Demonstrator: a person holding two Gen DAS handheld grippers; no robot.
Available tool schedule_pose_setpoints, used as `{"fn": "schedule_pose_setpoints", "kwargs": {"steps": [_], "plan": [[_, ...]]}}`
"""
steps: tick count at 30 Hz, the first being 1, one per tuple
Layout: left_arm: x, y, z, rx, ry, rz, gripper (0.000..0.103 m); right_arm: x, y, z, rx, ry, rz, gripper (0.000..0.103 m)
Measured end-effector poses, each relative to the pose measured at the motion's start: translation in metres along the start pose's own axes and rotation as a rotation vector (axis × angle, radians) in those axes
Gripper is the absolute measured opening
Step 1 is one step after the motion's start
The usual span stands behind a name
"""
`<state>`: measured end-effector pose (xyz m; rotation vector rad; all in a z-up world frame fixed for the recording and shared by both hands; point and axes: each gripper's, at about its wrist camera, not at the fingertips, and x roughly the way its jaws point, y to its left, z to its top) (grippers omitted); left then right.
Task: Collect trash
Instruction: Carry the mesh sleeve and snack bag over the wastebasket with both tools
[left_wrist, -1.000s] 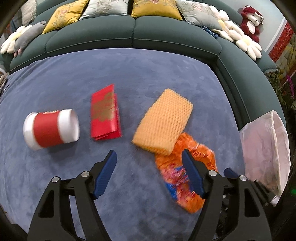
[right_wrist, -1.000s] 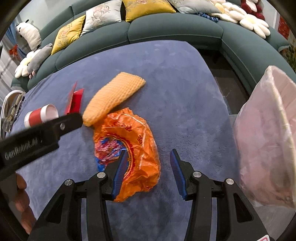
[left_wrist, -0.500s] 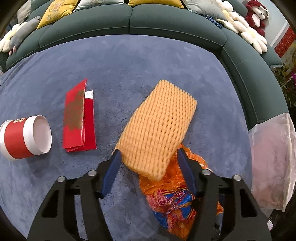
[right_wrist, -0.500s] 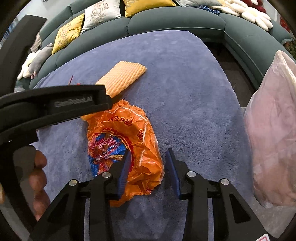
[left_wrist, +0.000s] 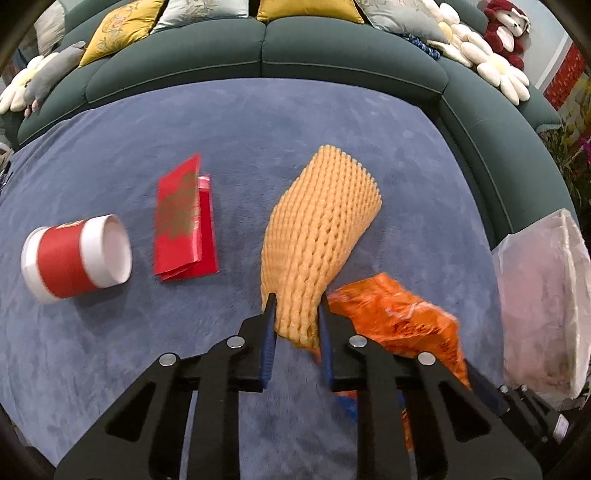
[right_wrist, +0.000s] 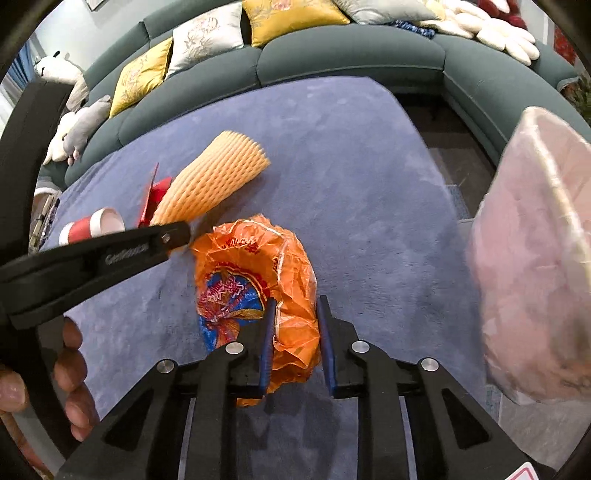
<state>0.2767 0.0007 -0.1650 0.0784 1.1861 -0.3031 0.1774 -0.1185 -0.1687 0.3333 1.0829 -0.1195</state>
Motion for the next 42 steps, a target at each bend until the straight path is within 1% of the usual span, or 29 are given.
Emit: {"fn": "schedule_pose_setpoints", "kwargs": {"steps": [4,9,16,23,31,39,42], "plan": [[-0.022,-0.002,-0.004,-0.005,-0.025,-0.010,0.019,-0.022,-0.007,0.003,0.015,-0.043,-0.011,0.020],[-0.050,-0.013,-0.010,0.005,-0.059,-0.030,0.019,-0.058,-0.016,0.006,0.022,-0.116,-0.028,0.020],[-0.088,-0.046,-0.020,0.053,-0.109,-0.063,0.019,-0.103,-0.030,0.004,0.038,-0.199,-0.045,0.020],[-0.117,-0.079,-0.032,0.107,-0.148,-0.099,0.019,-0.139,-0.049,-0.002,0.064,-0.269,-0.069,0.020],[-0.134,-0.115,-0.043,0.167,-0.173,-0.120,0.019,-0.178,-0.084,-0.015,0.118,-0.331,-0.101,0.020],[-0.145,-0.147,-0.057,0.229,-0.185,-0.134,0.019,-0.198,-0.116,-0.029,0.170,-0.362,-0.121,0.020],[-0.147,-0.157,-0.061,0.243,-0.186,-0.137,0.020,-0.202,-0.122,-0.033,0.180,-0.367,-0.126,0.020]]}}
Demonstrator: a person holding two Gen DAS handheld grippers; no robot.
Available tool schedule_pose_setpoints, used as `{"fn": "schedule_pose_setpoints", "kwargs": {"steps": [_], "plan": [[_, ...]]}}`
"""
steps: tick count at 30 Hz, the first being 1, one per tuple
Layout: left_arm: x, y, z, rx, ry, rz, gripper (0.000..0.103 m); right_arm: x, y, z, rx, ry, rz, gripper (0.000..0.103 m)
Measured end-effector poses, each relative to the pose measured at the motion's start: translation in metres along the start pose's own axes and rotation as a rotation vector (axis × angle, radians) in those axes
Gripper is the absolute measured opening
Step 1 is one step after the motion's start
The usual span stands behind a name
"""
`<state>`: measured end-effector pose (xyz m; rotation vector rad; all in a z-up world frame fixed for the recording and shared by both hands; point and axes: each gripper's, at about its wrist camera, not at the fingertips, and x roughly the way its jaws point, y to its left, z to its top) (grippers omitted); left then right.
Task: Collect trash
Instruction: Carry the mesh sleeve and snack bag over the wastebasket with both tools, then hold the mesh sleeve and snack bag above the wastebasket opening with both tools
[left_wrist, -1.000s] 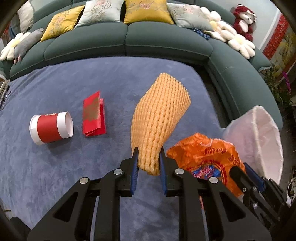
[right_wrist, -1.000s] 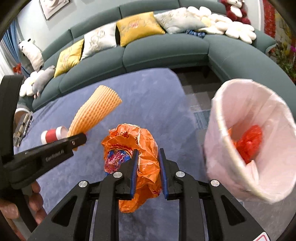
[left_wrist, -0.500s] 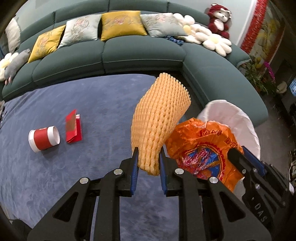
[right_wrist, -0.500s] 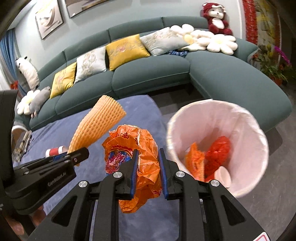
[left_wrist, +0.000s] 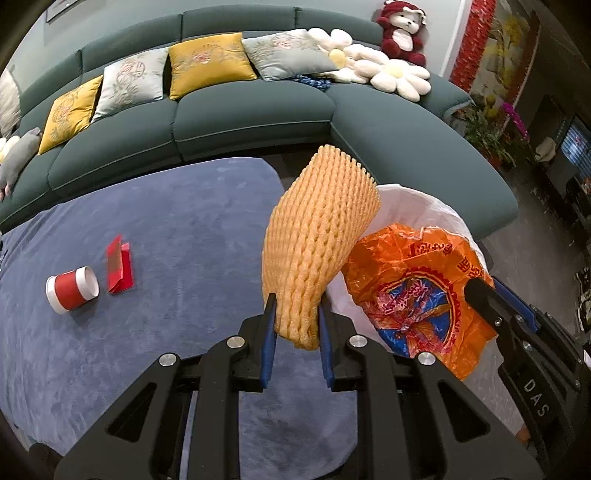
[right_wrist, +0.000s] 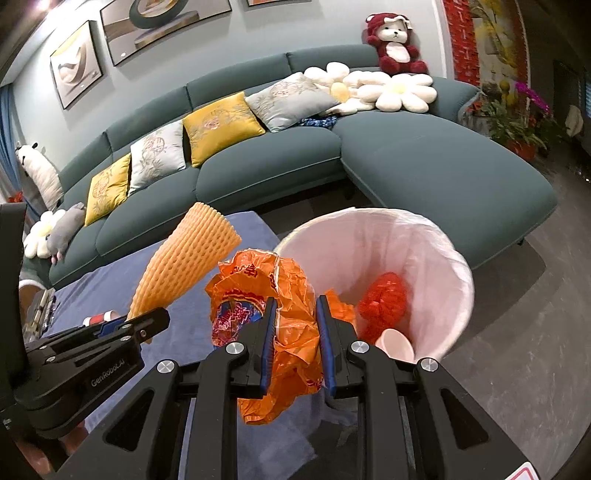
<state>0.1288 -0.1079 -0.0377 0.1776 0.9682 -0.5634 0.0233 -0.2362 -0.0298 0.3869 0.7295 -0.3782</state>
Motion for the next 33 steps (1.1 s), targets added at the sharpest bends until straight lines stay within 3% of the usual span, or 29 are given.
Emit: {"fn": "schedule_pose_setpoints", "kwargs": {"steps": [33], "plan": [[-0.001,-0.083,-0.008,0.112,-0.001,-0.029,0.020,-0.030,-0.086,-0.013,0.134,-0.037,-0.065,0.020]]}}
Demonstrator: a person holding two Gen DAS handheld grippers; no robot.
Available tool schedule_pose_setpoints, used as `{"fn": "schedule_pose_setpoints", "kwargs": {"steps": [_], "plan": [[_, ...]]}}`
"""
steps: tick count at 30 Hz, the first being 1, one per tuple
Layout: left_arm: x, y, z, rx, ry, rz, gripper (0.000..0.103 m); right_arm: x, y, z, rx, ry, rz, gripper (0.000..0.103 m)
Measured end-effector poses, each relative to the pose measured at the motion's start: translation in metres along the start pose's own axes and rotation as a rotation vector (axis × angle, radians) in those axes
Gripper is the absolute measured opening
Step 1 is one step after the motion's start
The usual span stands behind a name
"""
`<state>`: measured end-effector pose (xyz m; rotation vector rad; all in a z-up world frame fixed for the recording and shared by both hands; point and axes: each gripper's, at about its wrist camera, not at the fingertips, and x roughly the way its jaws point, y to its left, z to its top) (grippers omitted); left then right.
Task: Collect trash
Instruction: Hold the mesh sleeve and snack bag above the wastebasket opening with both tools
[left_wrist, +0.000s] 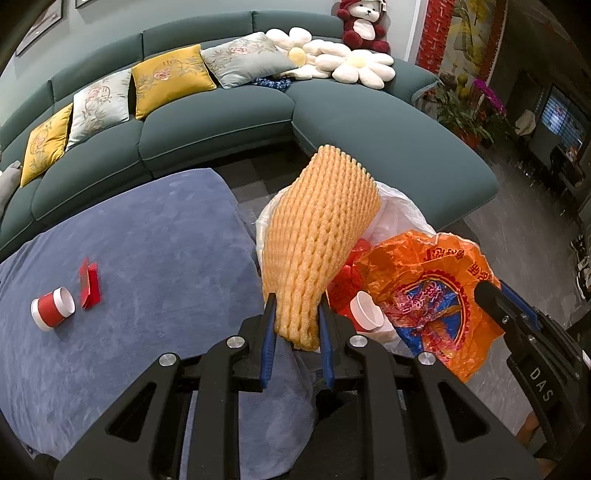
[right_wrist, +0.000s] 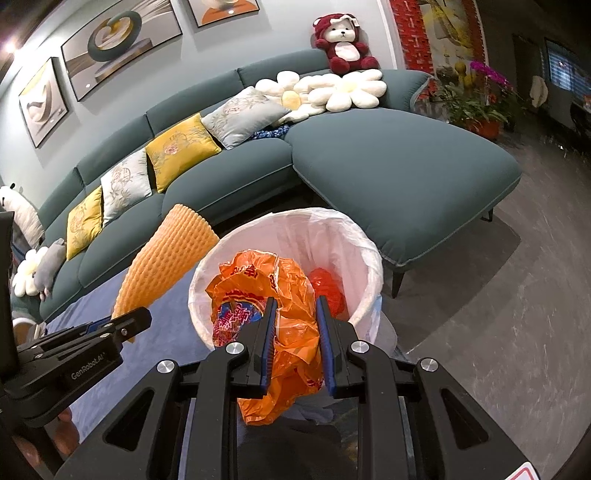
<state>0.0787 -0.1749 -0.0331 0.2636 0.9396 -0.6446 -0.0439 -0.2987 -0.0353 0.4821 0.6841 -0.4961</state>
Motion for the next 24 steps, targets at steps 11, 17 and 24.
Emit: {"fn": "schedule_pose_setpoints", "kwargs": {"steps": [11,17,24], "plan": [[0.013,-0.020,0.006,0.026,0.017,-0.017,0.020,0.000,-0.019,0.001,0.026,0.001,-0.023,0.020],[0.022,-0.026,0.011,0.034,0.026,-0.033,0.020,0.002,-0.029,0.004,0.042,-0.002,-0.037,0.020],[0.035,-0.029,0.019,0.033,0.040,-0.039,0.022,0.008,-0.038,0.005,0.060,0.007,-0.049,0.020]]}}
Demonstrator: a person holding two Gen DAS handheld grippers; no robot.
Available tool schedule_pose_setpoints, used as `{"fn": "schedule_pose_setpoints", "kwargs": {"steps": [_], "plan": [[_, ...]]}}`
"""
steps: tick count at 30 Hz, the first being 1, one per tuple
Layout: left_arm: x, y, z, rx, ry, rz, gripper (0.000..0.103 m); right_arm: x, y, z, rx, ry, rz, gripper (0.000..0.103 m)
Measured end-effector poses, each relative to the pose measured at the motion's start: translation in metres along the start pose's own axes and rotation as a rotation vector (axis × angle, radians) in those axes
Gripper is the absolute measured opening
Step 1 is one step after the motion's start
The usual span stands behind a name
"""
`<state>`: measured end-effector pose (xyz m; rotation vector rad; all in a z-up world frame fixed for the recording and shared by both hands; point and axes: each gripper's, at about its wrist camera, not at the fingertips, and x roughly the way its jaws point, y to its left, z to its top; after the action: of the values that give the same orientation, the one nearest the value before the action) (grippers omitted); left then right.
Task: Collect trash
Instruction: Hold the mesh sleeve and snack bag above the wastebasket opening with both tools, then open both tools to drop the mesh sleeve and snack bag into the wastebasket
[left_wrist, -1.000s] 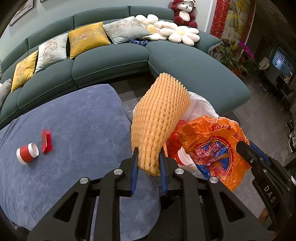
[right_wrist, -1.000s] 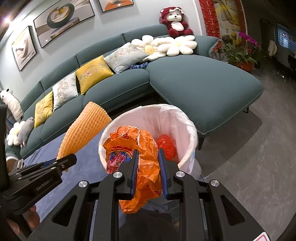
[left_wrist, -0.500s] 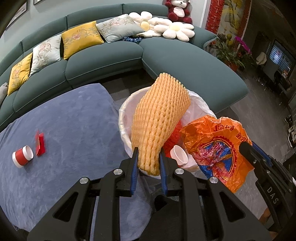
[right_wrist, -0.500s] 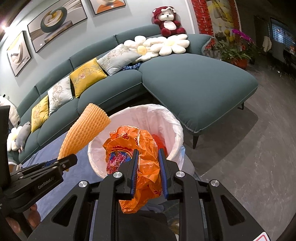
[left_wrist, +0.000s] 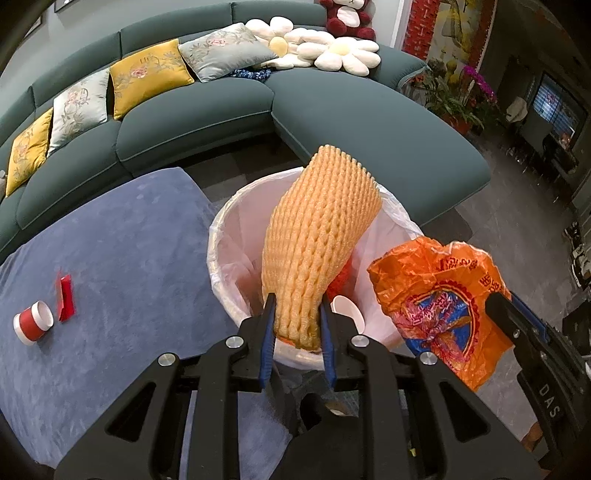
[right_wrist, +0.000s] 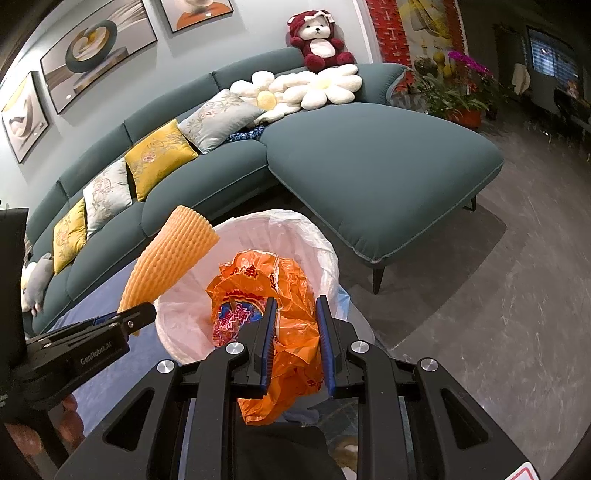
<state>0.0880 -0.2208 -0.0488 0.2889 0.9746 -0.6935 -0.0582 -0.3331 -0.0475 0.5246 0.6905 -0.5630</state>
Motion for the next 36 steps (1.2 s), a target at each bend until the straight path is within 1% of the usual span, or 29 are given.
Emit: {"fn": "schedule_pose_setpoints", "kwargs": {"steps": [2,3,5,6,16,17,18,20,36], "plan": [[0.003,0.000,0.002,-0.006,0.000,-0.004,0.024,0.002,-0.001,0.000,0.003,0.002,-0.004,0.020],[0.003,0.001,0.002,-0.009,-0.006,-0.001,0.032,0.003,-0.001,0.001,0.004,0.003,-0.006,0.020],[0.003,0.004,0.003,-0.022,-0.022,0.012,0.041,0.004,-0.001,0.001,0.009,0.005,-0.007,0.020],[0.004,0.005,0.004,-0.026,-0.023,0.017,0.043,0.005,0.001,0.001,0.010,0.007,-0.008,0.020],[0.007,0.026,-0.003,-0.083,-0.005,0.042,0.048,0.009,0.008,0.003,-0.008,0.009,-0.002,0.020],[0.007,0.028,-0.003,-0.087,-0.003,0.044,0.049,0.008,0.007,0.003,-0.011,0.008,-0.001,0.020],[0.007,0.029,-0.003,-0.089,-0.003,0.048,0.053,0.009,0.008,0.004,-0.014,0.007,0.001,0.020],[0.005,0.032,-0.004,-0.096,-0.010,0.055,0.055,0.010,0.011,0.007,-0.018,0.004,0.005,0.020],[0.004,0.051,-0.009,-0.115,0.004,0.081,0.055,0.031,0.037,0.022,-0.061,0.003,0.034,0.021]]}}
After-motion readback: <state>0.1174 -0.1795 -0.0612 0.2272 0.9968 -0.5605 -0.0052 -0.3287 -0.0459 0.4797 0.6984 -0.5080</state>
